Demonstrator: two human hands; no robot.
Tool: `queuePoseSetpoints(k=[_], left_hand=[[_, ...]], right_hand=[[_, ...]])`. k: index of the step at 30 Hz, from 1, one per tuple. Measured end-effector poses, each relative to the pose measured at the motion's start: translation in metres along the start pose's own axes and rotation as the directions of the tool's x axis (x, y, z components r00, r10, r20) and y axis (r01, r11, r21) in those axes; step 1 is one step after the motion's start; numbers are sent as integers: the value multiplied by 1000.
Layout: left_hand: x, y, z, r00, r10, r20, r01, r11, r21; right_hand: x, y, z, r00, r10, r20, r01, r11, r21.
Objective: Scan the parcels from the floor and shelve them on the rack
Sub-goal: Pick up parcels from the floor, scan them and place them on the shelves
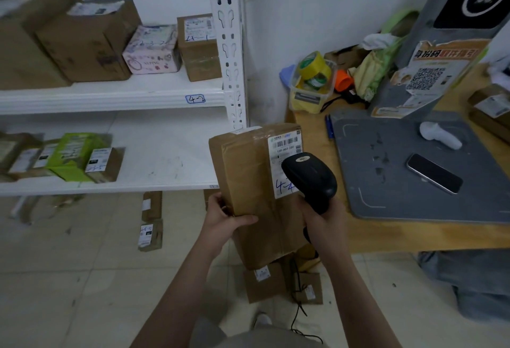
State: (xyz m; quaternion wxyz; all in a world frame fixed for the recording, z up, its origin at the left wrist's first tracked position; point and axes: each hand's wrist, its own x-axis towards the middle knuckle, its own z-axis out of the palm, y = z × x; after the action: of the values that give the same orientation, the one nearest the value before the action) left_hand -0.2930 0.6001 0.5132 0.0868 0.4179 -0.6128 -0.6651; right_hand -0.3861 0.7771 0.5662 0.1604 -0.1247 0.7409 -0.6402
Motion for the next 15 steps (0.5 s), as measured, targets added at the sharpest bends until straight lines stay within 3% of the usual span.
queuePoseSetpoints(k=[15], left_hand=[[-6, -7, -6, 1000, -16, -13, 17, 998, 62]], right_hand=[[-11, 3, 8, 1000, 18, -25, -18, 999, -37]])
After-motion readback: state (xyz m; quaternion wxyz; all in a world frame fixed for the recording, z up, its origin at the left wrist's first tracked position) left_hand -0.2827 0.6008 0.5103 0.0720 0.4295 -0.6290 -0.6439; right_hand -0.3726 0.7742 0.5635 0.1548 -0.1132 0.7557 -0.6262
